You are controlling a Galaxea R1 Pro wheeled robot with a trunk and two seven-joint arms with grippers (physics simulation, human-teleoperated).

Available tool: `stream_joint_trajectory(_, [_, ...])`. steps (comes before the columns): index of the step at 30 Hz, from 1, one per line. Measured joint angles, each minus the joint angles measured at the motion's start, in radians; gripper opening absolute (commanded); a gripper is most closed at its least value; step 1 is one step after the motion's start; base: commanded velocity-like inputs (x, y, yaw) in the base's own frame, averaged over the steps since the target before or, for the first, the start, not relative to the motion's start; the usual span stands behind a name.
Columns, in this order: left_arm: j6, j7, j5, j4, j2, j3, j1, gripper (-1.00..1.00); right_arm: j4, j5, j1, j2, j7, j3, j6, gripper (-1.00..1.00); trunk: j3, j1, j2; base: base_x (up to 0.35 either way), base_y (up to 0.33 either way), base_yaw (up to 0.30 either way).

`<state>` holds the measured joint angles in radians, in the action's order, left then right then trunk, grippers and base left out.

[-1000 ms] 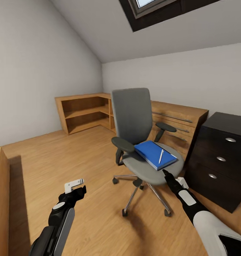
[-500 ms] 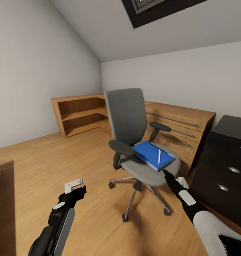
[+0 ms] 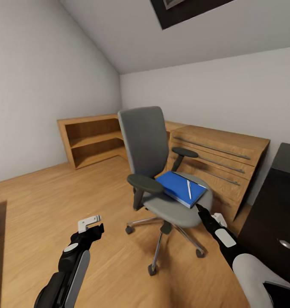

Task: In the bedroom, organize the workspace by keeping the computer under the desk, ensuring the monitor is on the desk, placing the keyboard on the desk next to the monitor, placing the mouse on the desk next to the keyboard, moving the folder from the swivel chair onto the desk next to the mouse, stacking the notebook on top of the folder with the pen on top of the notebook, and positioning the swivel chair next to the desk.

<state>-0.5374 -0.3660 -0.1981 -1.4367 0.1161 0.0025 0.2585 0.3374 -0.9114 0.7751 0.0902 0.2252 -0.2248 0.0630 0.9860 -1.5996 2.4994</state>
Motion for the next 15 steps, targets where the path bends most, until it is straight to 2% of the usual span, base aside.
stream_joint_trajectory(8, [0.0,0.0,0.0,0.0,0.0,-0.001,0.0,1.0,-0.001,-0.001,0.0,0.0,0.0,0.002,-0.001,1.0,0.0,0.0,0.0,0.292,0.175,0.005])
stream_joint_trajectory(15, [0.0,-0.001,0.0,0.011,0.0,-0.002,0.0,1.0,-0.002,0.001,0.0,-0.012,0.0,0.003,-0.005,1.0,-0.002,-0.001,0.0,0.052,0.043,0.168])
